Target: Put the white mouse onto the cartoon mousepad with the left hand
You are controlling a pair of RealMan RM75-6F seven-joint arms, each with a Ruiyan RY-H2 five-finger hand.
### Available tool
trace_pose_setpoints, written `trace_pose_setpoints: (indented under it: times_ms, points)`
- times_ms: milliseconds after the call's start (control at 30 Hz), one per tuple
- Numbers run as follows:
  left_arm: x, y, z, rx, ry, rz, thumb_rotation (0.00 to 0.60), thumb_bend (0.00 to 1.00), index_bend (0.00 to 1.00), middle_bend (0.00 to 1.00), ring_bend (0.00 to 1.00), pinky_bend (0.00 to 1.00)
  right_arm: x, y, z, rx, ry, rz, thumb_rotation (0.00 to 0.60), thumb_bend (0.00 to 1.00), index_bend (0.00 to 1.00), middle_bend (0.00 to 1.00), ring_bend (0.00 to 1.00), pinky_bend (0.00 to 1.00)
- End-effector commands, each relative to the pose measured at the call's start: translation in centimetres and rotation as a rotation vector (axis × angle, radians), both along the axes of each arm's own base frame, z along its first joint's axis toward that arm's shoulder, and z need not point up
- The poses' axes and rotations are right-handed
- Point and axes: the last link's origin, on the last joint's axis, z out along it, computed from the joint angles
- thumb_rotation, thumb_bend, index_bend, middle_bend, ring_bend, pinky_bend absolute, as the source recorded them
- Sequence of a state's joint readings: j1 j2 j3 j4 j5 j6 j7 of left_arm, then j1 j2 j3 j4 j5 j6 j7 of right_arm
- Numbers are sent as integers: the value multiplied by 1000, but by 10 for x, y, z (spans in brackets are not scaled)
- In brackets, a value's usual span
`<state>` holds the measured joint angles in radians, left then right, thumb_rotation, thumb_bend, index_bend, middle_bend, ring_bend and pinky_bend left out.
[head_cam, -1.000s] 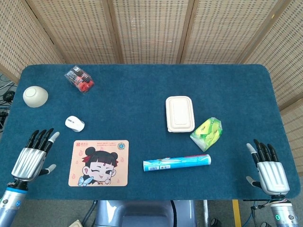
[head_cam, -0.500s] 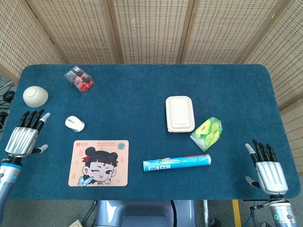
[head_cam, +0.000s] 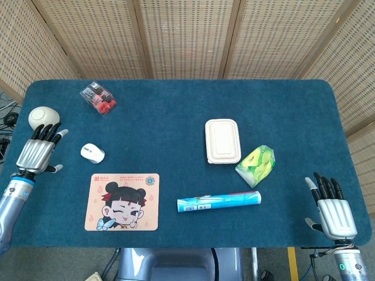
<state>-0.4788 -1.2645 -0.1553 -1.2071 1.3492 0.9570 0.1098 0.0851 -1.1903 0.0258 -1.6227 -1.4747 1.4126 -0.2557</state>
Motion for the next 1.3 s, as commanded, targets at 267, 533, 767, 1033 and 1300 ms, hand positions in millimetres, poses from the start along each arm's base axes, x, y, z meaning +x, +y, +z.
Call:
trace_pose_setpoints:
  times_ms: [267,533,767,1033,1300]
  points:
    - [4,32,-24,-150,138,40,600,173,182,0,0,0,-3,-2,0,0,3,-12,600,105,30,0,0,0]
    - [9,44,-44,-157,173,32,600,188,226,0,0,0,-5,-3,0,-6,4,-19,600,105,30,0,0,0]
    - [15,52,-53,-158,195,17,600,196,228,0,0,0,-7,-4,0,-6,6,-27,600,105,30,0,0,0]
    - [22,61,-64,-201,242,5,600,212,273,0,0,0,-8,-5,-1,-8,11,-31,600,105,30,0,0,0]
    - [25,68,-72,-214,269,-7,600,214,274,0,0,0,-10,-6,1,-16,10,-39,600,105,30,0,0,0]
